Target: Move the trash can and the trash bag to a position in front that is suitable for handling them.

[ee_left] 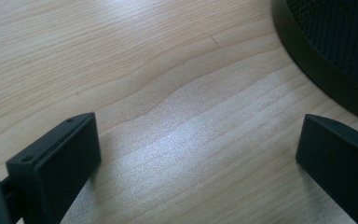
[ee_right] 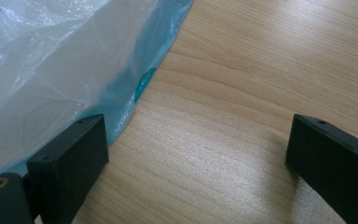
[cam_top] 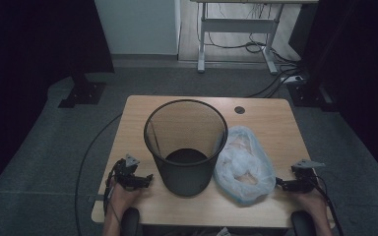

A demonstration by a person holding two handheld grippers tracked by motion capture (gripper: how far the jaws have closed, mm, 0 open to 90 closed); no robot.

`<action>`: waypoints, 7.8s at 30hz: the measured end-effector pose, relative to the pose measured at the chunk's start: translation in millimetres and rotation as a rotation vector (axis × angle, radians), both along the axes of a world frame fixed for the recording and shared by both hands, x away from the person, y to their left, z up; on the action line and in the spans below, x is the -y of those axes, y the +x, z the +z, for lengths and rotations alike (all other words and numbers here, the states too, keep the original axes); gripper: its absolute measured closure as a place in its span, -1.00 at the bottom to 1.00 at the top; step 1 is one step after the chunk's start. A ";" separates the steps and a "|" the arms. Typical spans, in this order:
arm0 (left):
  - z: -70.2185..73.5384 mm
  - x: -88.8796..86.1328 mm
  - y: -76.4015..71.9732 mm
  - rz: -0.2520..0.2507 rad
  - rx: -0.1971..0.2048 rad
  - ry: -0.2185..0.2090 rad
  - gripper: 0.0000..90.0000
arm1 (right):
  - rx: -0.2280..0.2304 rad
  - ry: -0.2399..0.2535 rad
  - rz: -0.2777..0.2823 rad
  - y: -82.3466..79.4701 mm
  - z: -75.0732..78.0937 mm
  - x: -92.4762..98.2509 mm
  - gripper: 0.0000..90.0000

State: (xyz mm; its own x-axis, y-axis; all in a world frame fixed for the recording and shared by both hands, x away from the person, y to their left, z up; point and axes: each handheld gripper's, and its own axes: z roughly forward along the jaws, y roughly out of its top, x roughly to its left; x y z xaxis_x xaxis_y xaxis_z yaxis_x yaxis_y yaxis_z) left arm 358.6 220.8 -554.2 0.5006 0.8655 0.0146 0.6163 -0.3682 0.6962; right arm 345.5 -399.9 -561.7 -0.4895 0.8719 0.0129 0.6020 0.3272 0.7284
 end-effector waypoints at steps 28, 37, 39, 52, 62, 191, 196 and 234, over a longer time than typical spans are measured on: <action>0.0 -0.4 0.4 -0.003 0.000 0.000 -1.00 | 0.019 0.054 0.007 -8.1 27.7 -2.7 -0.72; 0.0 -0.3 0.4 -0.003 0.000 0.000 -1.00 | 0.063 0.087 0.055 -7.6 61.7 -16.8 -0.71; -0.1 -0.2 0.4 -0.001 0.001 -0.002 -1.00 | 0.059 0.073 0.071 -4.5 63.9 -22.5 -0.71; 0.0 -0.3 0.4 -0.003 0.000 0.000 -1.00 | 0.003 -0.010 0.105 25.7 34.3 -48.1 -0.70; 0.0 -0.3 0.3 -0.003 0.000 0.000 -1.00 | -0.040 -0.029 0.115 32.4 7.3 -43.6 -0.69; 83.9 16.5 21.8 -0.062 0.224 -0.086 -1.00 | 0.055 0.174 0.229 63.0 104.4 -194.9 -0.65; 82.9 18.5 14.0 -0.074 0.225 -0.096 -1.00 | 0.056 0.142 0.234 54.0 107.7 -193.5 -0.65; 71.8 41.8 -25.5 -0.148 0.217 -0.185 -1.00 | -0.039 0.135 0.330 6.9 101.3 -155.0 -0.70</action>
State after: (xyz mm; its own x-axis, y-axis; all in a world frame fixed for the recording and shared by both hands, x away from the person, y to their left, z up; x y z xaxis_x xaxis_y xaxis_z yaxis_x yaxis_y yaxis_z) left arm 333.1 178.9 -482.4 0.6234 0.7817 -0.0163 0.3957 -0.2974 0.8689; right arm 352.4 -244.9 -460.4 -0.7412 0.6562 0.1412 0.5081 0.4111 0.7569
